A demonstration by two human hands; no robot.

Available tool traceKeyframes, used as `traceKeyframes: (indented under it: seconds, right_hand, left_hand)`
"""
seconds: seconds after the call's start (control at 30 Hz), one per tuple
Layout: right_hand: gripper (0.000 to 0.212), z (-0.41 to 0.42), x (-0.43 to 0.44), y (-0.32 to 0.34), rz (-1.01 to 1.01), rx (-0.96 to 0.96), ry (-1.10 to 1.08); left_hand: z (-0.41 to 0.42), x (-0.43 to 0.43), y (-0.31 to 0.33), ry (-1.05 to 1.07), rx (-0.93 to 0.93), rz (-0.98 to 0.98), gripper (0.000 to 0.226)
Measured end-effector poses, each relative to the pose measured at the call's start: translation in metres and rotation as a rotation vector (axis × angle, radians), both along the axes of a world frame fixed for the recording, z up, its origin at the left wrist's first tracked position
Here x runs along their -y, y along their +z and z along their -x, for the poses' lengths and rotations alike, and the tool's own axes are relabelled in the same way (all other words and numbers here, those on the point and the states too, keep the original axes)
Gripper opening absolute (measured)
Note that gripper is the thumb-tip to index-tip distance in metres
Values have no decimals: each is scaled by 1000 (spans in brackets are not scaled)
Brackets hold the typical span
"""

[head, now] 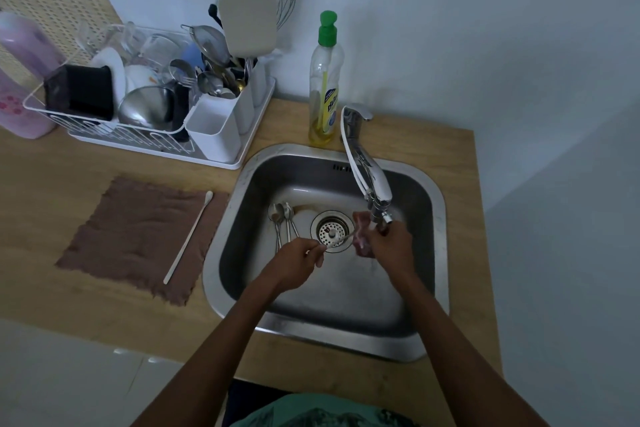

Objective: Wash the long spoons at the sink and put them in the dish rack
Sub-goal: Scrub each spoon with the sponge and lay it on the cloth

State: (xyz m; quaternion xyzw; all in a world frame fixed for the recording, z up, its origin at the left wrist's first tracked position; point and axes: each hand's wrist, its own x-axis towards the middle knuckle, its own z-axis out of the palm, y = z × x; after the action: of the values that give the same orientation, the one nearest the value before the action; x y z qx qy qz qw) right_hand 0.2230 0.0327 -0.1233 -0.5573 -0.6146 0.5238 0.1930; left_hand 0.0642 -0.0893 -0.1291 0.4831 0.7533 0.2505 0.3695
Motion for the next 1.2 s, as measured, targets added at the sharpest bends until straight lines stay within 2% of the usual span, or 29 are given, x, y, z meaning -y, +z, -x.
traceKeyframes:
  seconds: [0.07,0.13,0.23,0.33,0.4,0.53,0.6,0.7,0.8,0.9,0.97,1.1,1.2]
  right_hand:
    - [7,-6,-8,-12,101,53,106]
    - [5,-8,-14,-16,114,134,195]
    - [19,-4,-7,-4,-12,80,48]
    - [14,4,5,-1,-104,-37,-109]
    - [13,7,3,-6,4,-46,-100]
    - [6,-6,-17,-5,352,-26,115]
    - [11,-7,-20,-7,347,-30,111]
    - [21,5,-10,-14,243,-44,-86]
    - [21,19,5,-25,294,-142,-283]
    - [18,18,4,-29,453,-223,-260]
    - [17,16,-1,-31,451,-204,-238]
    - [22,21,-4,-33,385,-219,-329]
    - [24,22,-1,-36,520,-257,-274]
  left_hand:
    - [3,3,-1,-34,8,28,43]
    - [4,2,0,-57,23,39,42]
    - [-3,-4,2,-31,-6,-6,42]
    - [-12,-8,2,8,-48,-23,42]
    - [-8,-7,0,5,-60,-10,41]
    - [3,-2,3,-20,-1,33,42]
    - [1,-4,0,-18,2,27,42]
    - [-15,-4,-2,35,-18,8,42]
    - [-28,-4,-2,72,-37,15,40]
    - [-29,1,-3,85,-37,41,38]
    - [-31,3,-2,107,-1,50,38]
    - [-50,6,-3,214,22,115,36]
    - [-56,15,-8,216,-5,170,36]
